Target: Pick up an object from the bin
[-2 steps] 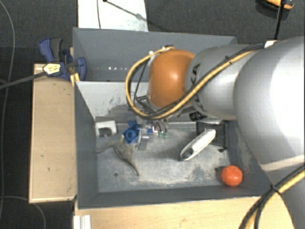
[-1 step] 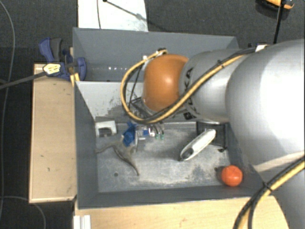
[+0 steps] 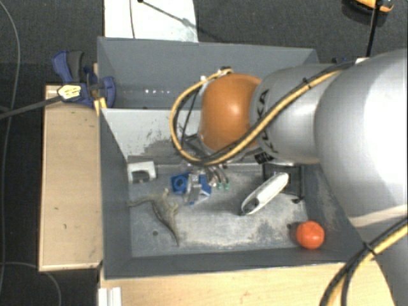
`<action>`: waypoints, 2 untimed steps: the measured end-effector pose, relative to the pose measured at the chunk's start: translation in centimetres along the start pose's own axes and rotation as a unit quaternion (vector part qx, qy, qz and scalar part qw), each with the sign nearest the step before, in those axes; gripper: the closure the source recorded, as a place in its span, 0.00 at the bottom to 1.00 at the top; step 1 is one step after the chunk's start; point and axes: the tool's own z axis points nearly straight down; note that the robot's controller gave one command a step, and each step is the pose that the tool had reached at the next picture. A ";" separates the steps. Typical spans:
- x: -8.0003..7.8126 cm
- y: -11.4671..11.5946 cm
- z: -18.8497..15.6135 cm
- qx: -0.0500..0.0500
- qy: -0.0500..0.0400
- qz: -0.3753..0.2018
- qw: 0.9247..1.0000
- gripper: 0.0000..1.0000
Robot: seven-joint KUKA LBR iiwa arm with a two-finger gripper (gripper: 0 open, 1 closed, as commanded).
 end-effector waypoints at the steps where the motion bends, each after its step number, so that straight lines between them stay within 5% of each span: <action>1: 0.0 0.0 0.0 0.000 0.000 0.000 1.000 1.00; 2: 0.0 0.0 -0.1 0.000 0.000 0.001 1.000 1.00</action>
Offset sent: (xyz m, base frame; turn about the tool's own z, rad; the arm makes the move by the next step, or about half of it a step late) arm 0.0000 0.0001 0.0119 0.0000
